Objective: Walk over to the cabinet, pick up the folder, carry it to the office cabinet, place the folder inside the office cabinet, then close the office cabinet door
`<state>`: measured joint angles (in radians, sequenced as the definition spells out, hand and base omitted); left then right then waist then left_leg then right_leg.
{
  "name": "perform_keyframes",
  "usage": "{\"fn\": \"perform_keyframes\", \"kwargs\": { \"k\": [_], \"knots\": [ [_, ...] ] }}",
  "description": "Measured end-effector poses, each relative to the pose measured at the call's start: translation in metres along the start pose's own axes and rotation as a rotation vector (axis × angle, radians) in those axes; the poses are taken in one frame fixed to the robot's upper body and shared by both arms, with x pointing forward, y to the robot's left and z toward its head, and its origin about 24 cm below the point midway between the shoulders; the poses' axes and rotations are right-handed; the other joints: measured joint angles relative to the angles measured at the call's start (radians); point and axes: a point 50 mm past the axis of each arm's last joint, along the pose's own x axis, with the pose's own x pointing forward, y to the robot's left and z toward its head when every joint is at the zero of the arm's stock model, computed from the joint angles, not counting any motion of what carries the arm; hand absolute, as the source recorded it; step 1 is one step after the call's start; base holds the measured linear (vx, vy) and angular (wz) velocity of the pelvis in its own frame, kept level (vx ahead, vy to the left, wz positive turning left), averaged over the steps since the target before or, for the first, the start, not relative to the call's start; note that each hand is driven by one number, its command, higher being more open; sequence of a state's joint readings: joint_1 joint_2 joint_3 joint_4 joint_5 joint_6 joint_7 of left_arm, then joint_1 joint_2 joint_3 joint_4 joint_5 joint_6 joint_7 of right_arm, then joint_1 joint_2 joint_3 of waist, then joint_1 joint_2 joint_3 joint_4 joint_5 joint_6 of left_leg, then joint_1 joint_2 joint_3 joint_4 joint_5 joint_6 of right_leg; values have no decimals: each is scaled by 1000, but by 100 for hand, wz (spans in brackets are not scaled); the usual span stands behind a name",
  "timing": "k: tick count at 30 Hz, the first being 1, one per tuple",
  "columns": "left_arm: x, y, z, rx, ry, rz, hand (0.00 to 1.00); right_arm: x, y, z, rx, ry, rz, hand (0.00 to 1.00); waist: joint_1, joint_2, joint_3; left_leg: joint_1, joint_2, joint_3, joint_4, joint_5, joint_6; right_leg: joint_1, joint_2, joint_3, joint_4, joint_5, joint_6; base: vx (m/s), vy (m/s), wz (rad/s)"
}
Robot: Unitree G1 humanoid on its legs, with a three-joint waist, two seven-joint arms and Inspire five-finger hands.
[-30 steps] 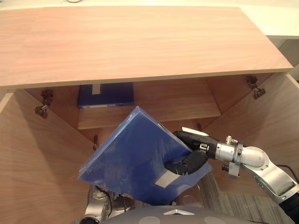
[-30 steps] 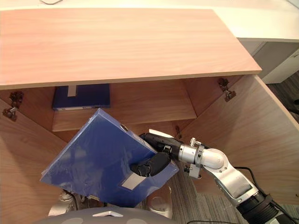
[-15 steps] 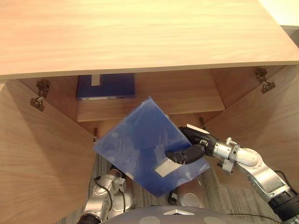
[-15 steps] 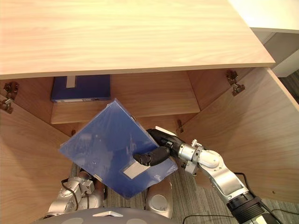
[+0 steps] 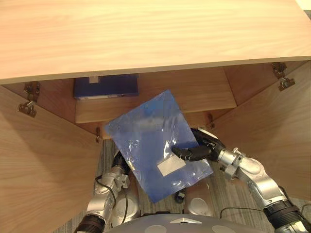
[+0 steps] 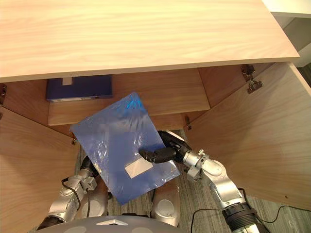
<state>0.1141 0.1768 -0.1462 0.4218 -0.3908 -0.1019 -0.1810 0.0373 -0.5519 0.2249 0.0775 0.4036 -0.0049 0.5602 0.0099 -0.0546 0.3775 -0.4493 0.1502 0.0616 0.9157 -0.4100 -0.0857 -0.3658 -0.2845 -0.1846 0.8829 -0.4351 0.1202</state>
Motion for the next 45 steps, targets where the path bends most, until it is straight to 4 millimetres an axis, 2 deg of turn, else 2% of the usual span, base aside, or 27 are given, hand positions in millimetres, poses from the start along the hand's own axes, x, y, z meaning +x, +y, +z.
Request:
{"fn": "perform_keyframes", "kwargs": {
  "k": [7,12,17,23,26,34,40,45],
  "knots": [
    [7,0,10,4,-22,4,100,5,1,-8,110,-35,-63,0,-2,14,30,-31,0,-3,11,0,1,-20,0,0,7,2,2,0,0,0],
    [9,1,12,1,-28,16,100,11,2,-17,233,-74,-137,0,-8,16,41,-39,0,-2,15,0,2,-28,-1,3,9,2,3,0,0,0],
    [16,-2,23,7,-58,15,100,18,-9,-16,466,-215,-351,0,-13,25,77,-71,2,-4,54,-8,8,-60,-2,13,42,2,4,-23,11,-2],
    [15,-2,20,7,-48,22,100,16,-21,-26,663,-287,-584,0,-13,33,85,-90,3,0,78,-15,15,-79,-3,25,58,4,8,-26,15,-2],
    [13,-7,13,-6,-32,16,100,10,-31,-26,769,-379,-711,0,-13,35,88,-104,3,2,89,-17,20,-92,-5,30,60,8,15,0,0,0],
    [11,-6,10,-15,-25,43,100,21,-27,-21,964,-521,-765,0,-13,35,88,-100,4,15,82,-16,25,-95,-4,40,50,18,22,5,6,-2],
    [12,-9,9,-25,-26,55,100,29,-22,-22,1009,-504,-763,0,-14,35,88,-94,1,32,54,-5,42,-88,-3,46,-1,52,32,17,35,-4],
    [12,-12,8,-31,-24,54,100,46,-10,-23,1072,-483,-708,0,-11,35,88,-77,-3,47,28,8,54,-72,-5,51,-38,79,38,-7,41,-3]
  ]
}}
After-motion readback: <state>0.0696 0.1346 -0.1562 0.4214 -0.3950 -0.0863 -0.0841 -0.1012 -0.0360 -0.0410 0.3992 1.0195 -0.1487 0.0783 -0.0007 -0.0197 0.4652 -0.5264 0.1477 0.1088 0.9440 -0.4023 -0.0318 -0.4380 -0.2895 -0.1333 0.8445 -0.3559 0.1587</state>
